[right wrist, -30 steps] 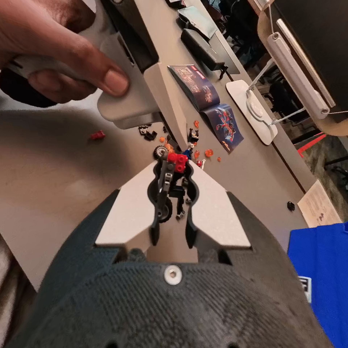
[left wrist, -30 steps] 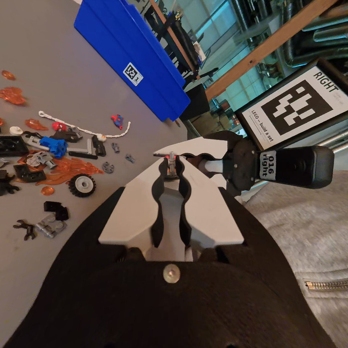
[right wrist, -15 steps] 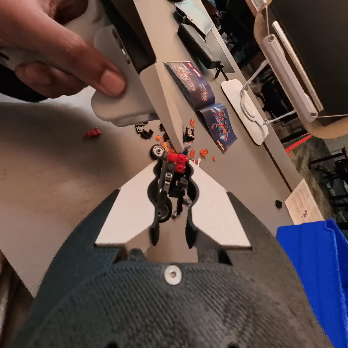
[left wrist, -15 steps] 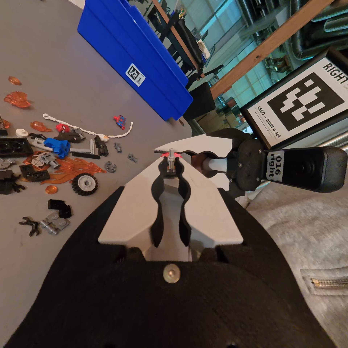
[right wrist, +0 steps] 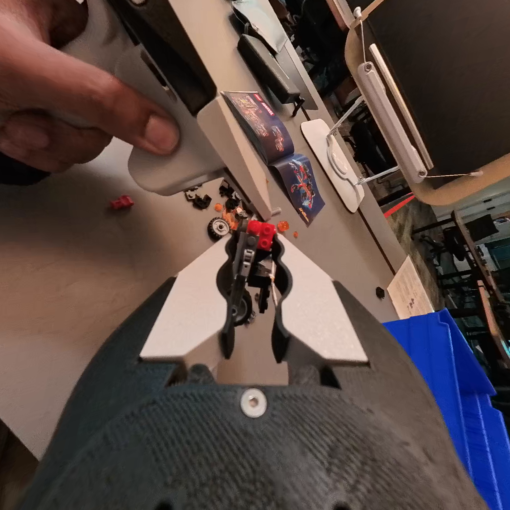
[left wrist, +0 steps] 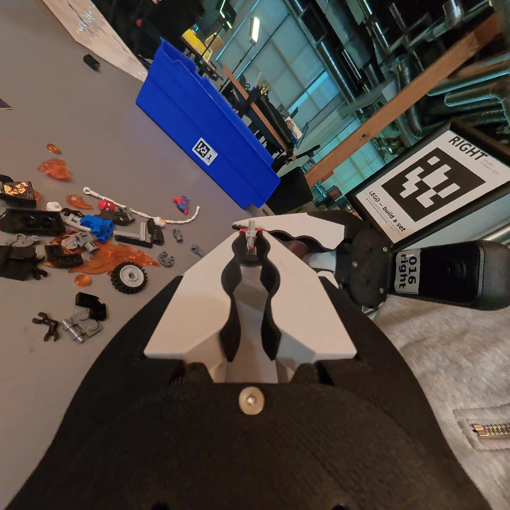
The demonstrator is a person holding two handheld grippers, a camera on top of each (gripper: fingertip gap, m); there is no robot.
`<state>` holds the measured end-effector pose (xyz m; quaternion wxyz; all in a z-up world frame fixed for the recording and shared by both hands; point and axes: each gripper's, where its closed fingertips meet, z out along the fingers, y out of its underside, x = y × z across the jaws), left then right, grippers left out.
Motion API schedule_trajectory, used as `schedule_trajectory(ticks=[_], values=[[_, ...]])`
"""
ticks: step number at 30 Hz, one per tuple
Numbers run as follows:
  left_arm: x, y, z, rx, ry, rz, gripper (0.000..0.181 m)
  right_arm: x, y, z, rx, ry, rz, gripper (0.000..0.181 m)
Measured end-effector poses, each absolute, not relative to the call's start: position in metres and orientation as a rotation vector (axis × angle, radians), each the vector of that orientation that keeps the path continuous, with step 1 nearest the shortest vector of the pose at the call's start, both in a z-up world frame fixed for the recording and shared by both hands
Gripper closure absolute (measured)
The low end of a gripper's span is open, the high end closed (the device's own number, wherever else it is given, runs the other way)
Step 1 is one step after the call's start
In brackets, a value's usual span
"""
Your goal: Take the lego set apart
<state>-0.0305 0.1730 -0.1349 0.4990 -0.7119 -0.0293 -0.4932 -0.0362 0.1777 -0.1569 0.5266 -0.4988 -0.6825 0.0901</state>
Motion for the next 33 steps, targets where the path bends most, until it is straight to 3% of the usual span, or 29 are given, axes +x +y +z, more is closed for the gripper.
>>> schedule_trajectory(ticks=[9, 18, 22, 26, 33], values=[[-0.029, 0.172, -0.136, -1.747, -0.055, -1.182, 0.176, -0.034, 0.171, -0.160, -1.365, -1.590, 0.503, 0.157], [-0.029, 0.175, -0.140, -1.769, -0.065, -1.192, 0.176, -0.032, 0.176, -0.164, -1.314, -1.605, 0.347, 0.156], [-0.031, 0.174, -0.136, -1.757, -0.044, -1.168, 0.176, -0.034, 0.167, -0.162, -1.488, -1.528, 0.753, 0.157], [-0.147, 0.158, -0.114, -1.628, -0.288, -0.935, 0.181, 0.008, 0.199, -0.178, -1.645, -1.438, 0.730, 0.157], [-0.055, 0.156, -0.117, -1.686, 0.092, -1.247, 0.180, -0.011, 0.171, -0.166, -1.537, -1.534, 0.959, 0.157]])
